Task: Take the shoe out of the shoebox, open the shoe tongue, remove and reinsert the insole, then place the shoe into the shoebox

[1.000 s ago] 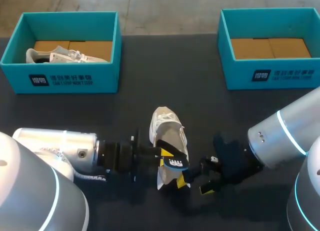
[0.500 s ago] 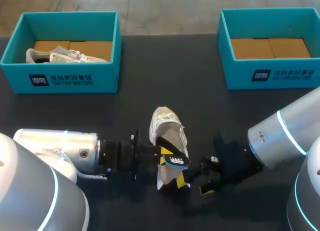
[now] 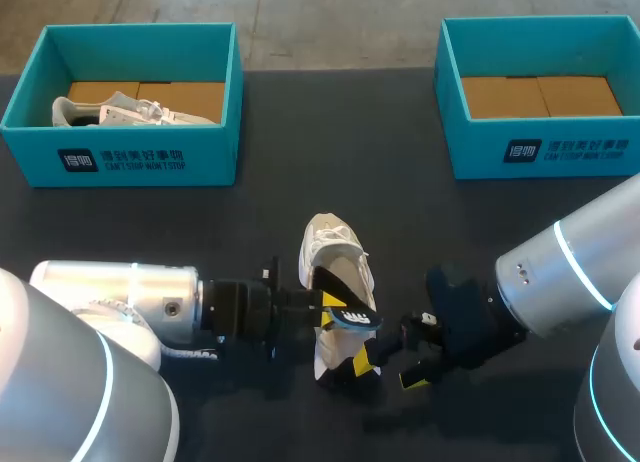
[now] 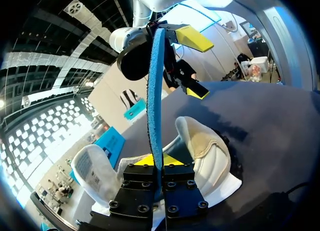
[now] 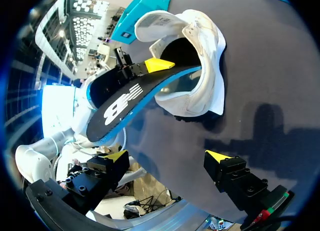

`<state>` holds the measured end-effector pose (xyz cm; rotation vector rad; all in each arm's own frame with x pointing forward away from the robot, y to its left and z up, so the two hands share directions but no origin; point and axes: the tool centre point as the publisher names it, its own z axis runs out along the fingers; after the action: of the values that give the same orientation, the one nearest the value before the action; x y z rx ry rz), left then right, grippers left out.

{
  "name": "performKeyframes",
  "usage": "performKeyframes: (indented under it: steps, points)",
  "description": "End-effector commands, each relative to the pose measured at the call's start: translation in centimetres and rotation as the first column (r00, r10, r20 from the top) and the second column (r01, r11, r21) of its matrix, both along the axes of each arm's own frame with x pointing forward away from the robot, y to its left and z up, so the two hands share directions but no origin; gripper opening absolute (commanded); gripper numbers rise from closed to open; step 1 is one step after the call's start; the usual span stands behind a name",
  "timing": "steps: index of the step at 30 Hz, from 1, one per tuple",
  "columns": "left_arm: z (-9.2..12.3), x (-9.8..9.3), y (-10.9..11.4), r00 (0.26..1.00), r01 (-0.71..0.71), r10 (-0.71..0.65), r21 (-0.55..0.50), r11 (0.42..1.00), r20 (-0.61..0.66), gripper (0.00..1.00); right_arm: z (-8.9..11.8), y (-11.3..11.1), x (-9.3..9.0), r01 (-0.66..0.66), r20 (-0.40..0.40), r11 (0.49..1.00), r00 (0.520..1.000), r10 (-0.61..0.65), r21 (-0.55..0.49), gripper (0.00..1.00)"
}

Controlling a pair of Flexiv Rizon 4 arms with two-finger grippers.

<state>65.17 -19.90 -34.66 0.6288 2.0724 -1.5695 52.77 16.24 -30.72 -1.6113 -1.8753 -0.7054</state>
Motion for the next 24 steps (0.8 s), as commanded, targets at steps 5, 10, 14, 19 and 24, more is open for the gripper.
performKeyframes:
  steps: [5,10,14,19,24]
  points:
    - [0.1,-0.2,0.0,1.0,-0.004,0.004,0.001,1.0,-0.005,0.0,0.0,0.1,-0.2,0.004,0.002,1.0,1.0,-0.004,-0.003,1.0]
    - [0.4,-0.6,0.1,1.0,-0.004,0.004,-0.004,1.0,-0.012,0.13,0.0,0.1,-0.2,0.004,0.002,1.0,1.0,-0.004,-0.003,1.0]
    - [0.8,-0.9,0.1,1.0,-0.006,0.006,-0.006,1.0,-0.016,0.2,0.0,0.1,-0.2,0.004,0.002,1.0,1.0,-0.004,-0.003,1.0]
    - [1.3,-1.4,-0.1,1.0,0.001,-0.001,-0.003,1.0,-0.022,0.27,0.0,0.1,-0.2,0.004,0.002,1.0,1.0,-0.004,-0.003,1.0]
    - [1.7,-1.7,-0.3,1.0,0.006,-0.006,-0.002,1.0,-0.022,0.28,0.0,0.1,-0.2,0.004,0.002,1.0,1.0,-0.004,-0.003,1.0]
